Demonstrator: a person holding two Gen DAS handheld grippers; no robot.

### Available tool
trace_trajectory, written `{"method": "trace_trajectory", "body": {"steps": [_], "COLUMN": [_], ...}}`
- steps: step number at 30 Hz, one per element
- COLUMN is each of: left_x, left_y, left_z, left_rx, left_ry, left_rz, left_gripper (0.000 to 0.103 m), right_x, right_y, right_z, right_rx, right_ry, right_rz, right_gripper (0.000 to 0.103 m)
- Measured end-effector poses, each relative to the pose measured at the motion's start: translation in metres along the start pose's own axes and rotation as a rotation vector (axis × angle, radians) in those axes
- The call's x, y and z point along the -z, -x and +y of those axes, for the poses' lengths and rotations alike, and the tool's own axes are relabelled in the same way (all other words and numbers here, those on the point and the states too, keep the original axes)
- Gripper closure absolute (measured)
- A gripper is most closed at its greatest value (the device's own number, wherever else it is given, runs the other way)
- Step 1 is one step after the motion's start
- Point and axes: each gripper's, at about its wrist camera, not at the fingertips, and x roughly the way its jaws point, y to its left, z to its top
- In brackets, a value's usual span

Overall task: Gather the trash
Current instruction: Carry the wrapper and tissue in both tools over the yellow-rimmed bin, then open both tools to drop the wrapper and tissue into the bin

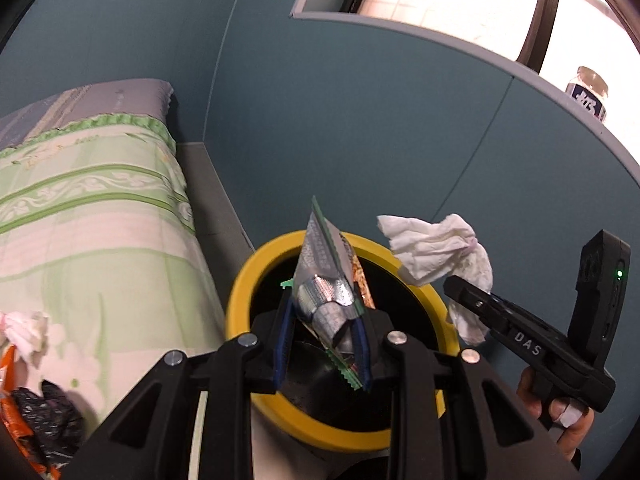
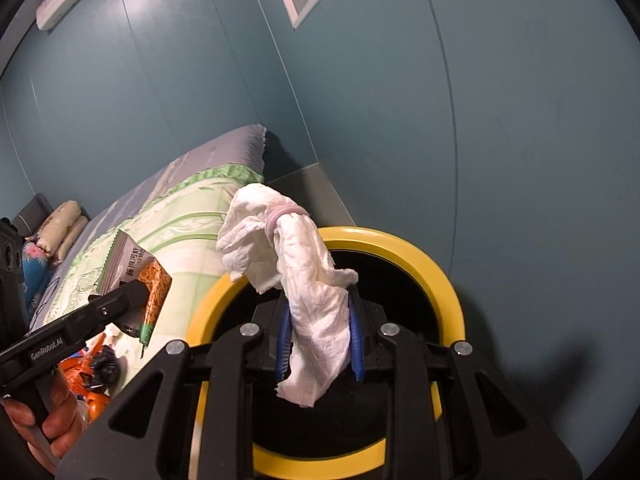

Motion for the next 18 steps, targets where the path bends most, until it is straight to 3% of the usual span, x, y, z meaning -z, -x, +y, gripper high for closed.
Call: {"method": "trace_trajectory", "body": {"steps": [12,13,15,18], "left_x": [0.003,0.003,0.002,0.002], "left_y": [-0.043,-0.044,-0.046,-0.045], "left_z": [-0.005,-0.005,-0.003,0.002], "left_rx": [0.036,0.036,0.045,0.030], "left_ry": [-0.008,-0.006,-0.001,0.007], "left_rz": [0.059,0.059,0.063,0.049], "left_gripper": [0.078,0.075,0.065,0.053], "right_x": [-0.004,-0.004,-0.005,-0.009], "right_y": [-0.023,-0.023,-0.023,-0.023], "right_z": [-0.023,-0.022,-0.024,-0.024], "right_rx": [0.053,0.056,0.068,0.084], "right_ry": [0.001,0.004,0.009,0.001], "right_rz": [0.048,0.047,0.043,0.030], "right_gripper": [0.080,0.079,0.061,0.056]}}
